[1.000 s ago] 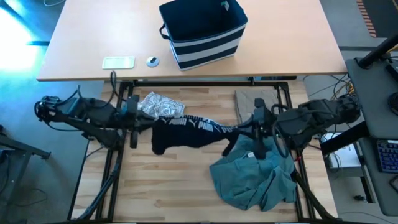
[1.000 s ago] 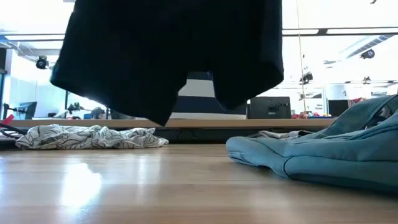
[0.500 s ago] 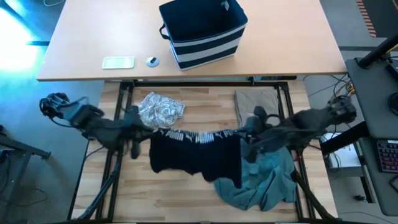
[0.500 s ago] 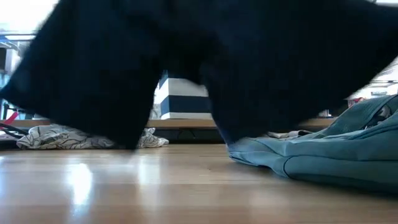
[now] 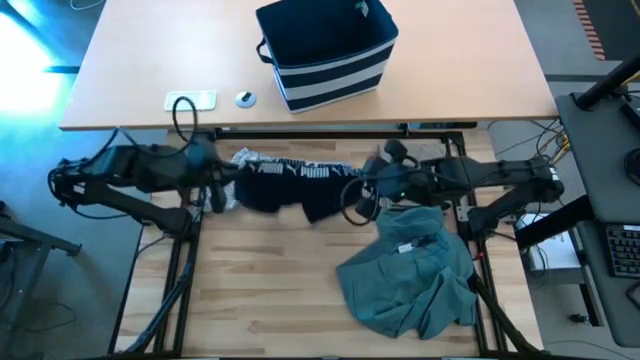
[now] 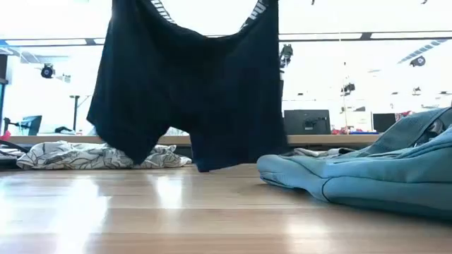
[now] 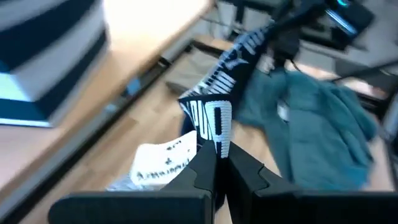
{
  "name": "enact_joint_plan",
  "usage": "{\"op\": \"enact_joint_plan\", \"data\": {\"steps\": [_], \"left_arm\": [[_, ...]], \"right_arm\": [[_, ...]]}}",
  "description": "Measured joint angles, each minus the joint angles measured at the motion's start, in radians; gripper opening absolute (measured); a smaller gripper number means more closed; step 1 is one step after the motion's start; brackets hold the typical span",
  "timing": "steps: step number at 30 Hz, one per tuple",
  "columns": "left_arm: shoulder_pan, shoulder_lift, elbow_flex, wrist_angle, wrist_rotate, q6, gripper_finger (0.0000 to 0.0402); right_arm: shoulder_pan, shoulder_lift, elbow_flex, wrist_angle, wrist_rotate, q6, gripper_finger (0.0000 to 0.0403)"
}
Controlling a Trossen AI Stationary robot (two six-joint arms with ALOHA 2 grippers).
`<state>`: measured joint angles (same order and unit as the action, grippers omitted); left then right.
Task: Fold Laundry from Bin
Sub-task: Fold the blue boxer
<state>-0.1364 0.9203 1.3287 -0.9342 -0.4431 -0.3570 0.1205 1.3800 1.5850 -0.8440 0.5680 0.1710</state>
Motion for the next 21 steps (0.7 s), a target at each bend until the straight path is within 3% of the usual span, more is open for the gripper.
{"op": "enact_joint_plan", "data": {"steps": [3, 8, 14, 18, 21], "left_arm": [[-0.028, -0.008, -0.076, -0.038, 0.069, -0.043, 0.0], [-0.165, -0.023, -0.359, 0.009, 0.184, -0.235, 0.0], [-0.457, -0.028, -0.685, 0.381, 0.3, -0.551, 0.0], [-0.62, 0.019, -0.853, 0.712, 0.296, -0.759, 0.0], [-0.693, 0.083, -0.916, 0.853, 0.272, -0.871, 0.0]], "right_arm": [[0.005, 0.013, -0.034, -0.007, -0.085, 0.007, 0.0009], [0.061, 0.051, -0.209, 0.056, -0.28, 0.126, 0.0009], [0.225, 0.122, -0.419, 0.259, -0.504, 0.344, 0.0009], [0.307, 0.21, -0.477, 0.409, -0.574, 0.448, 0.0009], [0.334, 0.283, -0.478, 0.465, -0.609, 0.511, 0.0009]]}}
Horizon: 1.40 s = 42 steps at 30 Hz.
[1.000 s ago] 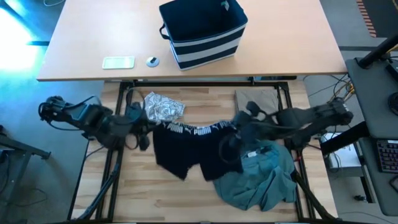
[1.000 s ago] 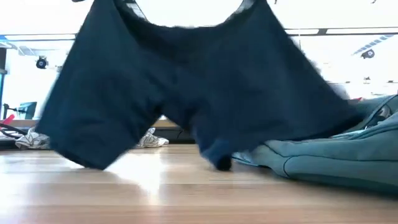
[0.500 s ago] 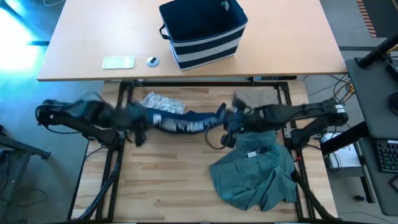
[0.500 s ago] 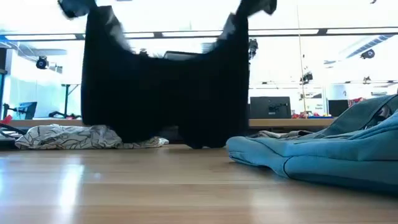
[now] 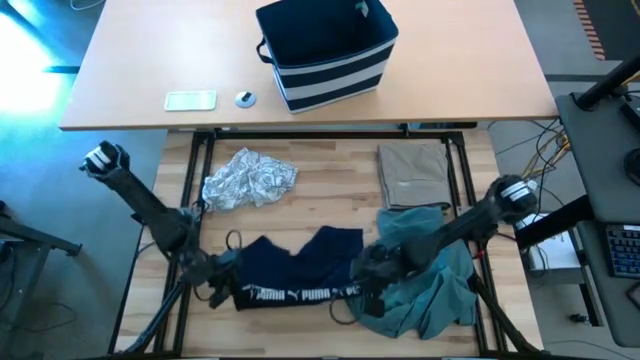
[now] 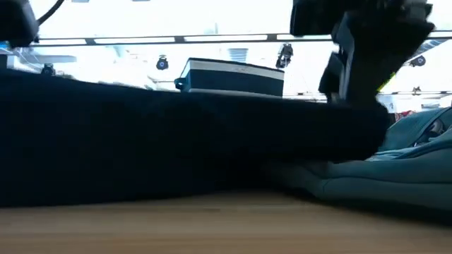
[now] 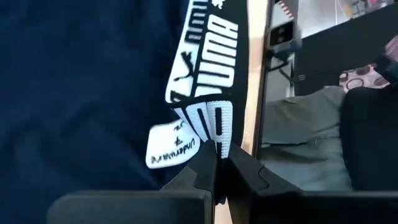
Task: Fold Laundry from Bin
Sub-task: Fold the blue boxer
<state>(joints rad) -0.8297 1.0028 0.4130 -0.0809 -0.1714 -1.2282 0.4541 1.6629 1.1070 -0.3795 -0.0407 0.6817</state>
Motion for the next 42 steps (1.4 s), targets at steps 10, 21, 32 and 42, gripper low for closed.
{"op": "enact_joint_plan", "data": {"steps": [10, 21, 32, 42], "left_arm": [[-0.056, 0.218, 0.097, 0.079, 0.069, 0.059, 0.0002], [-0.078, 0.35, 0.343, -0.176, 0.277, 0.136, 0.0112], [0.007, 0.317, 0.309, -0.461, -0.274, -0.065, 0.0163], [-0.003, 0.359, 0.121, -0.27, -0.043, -0.076, 0.0148]], "right_arm": [[0.011, 0.127, 0.158, -0.048, -0.051, -0.05, 0.0009], [0.01, 0.129, 0.209, -0.199, -0.139, -0.159, 0.0009], [-0.014, 0.097, 0.264, -0.292, -0.289, -0.101, 0.0086], [-0.189, 0.085, 0.399, -0.356, 0.065, -0.319, 0.0193]]}}
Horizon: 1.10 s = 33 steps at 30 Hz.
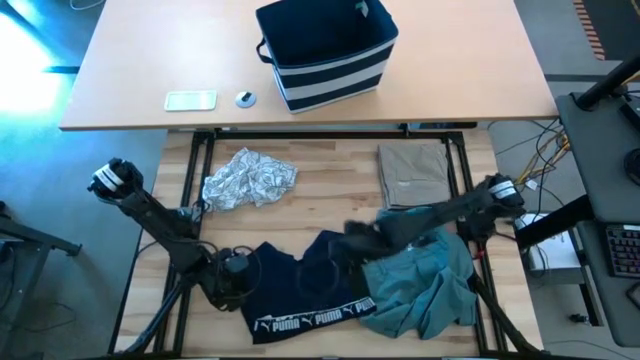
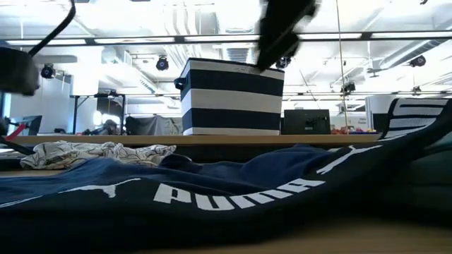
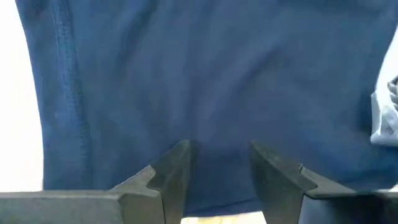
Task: Fold Laundry from Bin
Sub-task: Fold the blue boxer
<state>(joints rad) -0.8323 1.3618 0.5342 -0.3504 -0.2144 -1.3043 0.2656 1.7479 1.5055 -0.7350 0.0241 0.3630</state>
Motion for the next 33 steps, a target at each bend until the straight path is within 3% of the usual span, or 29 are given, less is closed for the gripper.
{"op": "enact_joint_plan", "data": {"steps": [4, 8, 12, 15, 18, 23, 29, 33], "left_arm": [[-0.039, -0.005, -0.006, -0.005, 0.071, -0.059, 0.0148], [-0.082, -0.008, 0.006, -0.026, 0.095, -0.14, 0.0148], [-0.101, -0.005, 0.035, -0.087, 0.112, -0.209, 0.0148], [-0.103, -0.005, 0.058, -0.128, 0.103, -0.24, 0.0148], [-0.098, -0.014, 0.08, -0.208, 0.03, -0.276, 0.0148], [-0.057, -0.059, 0.118, -0.411, -0.086, -0.333, 0.0148], [-0.005, -0.213, 0.198, -0.615, -0.285, -0.3, 0.0148], [0.092, -0.351, 0.156, -0.616, -0.376, -0.215, 0.0148]], "right_arm": [[-0.129, 0.104, -0.042, 0.169, -0.011, -0.041, 0.0179], [-0.181, 0.223, -0.042, 0.321, -0.103, -0.062, 0.0154], [-0.211, 0.338, -0.007, 0.296, -0.117, -0.101, 0.0142], [-0.257, 0.384, 0.032, 0.228, -0.041, -0.163, 0.0146], [-0.318, 0.392, 0.078, 0.188, 0.041, -0.24, 0.0155], [-0.395, 0.344, 0.16, 0.135, 0.086, -0.378, 0.0166], [-0.387, 0.229, 0.221, 0.101, 0.033, -0.436, 0.0167], [-0.324, 0.221, 0.185, 0.193, -0.03, -0.352, 0.0167]]}}
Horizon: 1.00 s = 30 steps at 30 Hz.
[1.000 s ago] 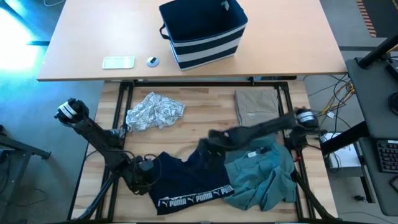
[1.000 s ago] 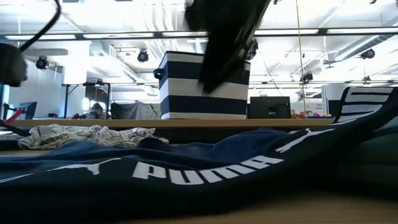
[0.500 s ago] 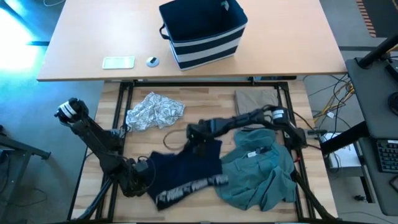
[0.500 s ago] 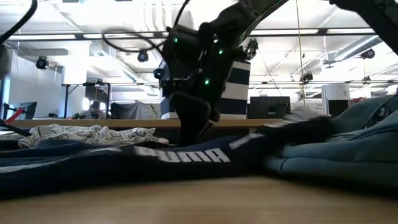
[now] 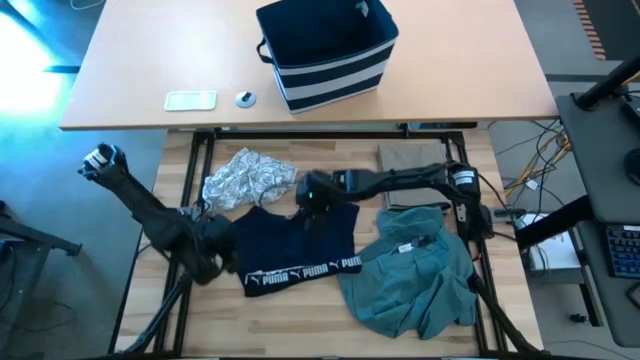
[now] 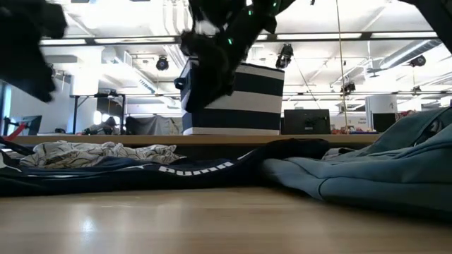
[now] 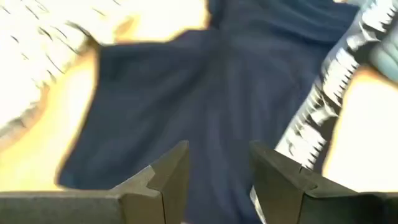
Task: Fold Laundry from Bin
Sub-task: Fold the blue boxer
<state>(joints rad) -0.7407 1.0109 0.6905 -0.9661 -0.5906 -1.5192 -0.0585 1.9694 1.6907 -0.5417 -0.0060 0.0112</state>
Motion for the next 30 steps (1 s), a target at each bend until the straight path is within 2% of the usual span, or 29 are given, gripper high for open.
{"op": "enact_joint_plan", "data": {"steps": [3, 6, 10, 12, 18, 21, 25, 30], "left_arm": [[0.125, -0.078, -0.092, 0.062, -0.004, 0.124, 0.0148], [0.263, -0.111, -0.205, 0.247, 0.017, 0.302, 0.0145], [0.401, -0.072, -0.35, 0.616, 0.182, 0.48, 0.0137], [0.429, -0.028, -0.397, 0.69, 0.269, 0.482, 0.0131], [0.385, 0.062, -0.4, 0.712, 0.471, 0.421, 0.0118], [0.323, 0.081, -0.368, 0.693, 0.511, 0.422, 0.0116], [0.263, 0.105, -0.315, 0.645, 0.502, 0.414, 0.0116], [0.234, 0.148, -0.268, 0.563, 0.492, 0.402, 0.0116]], "right_arm": [[0.065, 0.019, -0.031, 0.149, -0.006, 0.06, 0.0167], [0.127, 0.086, -0.061, 0.268, 0.006, 0.111, 0.0167], [0.19, 0.186, -0.062, 0.31, 0.015, 0.192, 0.0167], [0.214, 0.213, -0.049, 0.301, -0.012, 0.233, 0.0167], [0.235, 0.221, -0.048, 0.238, -0.182, 0.274, 0.0167], [0.225, 0.197, -0.028, 0.243, -0.177, 0.234, 0.0167], [0.17, 0.181, 0.021, 0.401, -0.11, 0.197, 0.0167], [0.079, 0.285, 0.064, 0.607, -0.091, 0.181, 0.0159]]}}
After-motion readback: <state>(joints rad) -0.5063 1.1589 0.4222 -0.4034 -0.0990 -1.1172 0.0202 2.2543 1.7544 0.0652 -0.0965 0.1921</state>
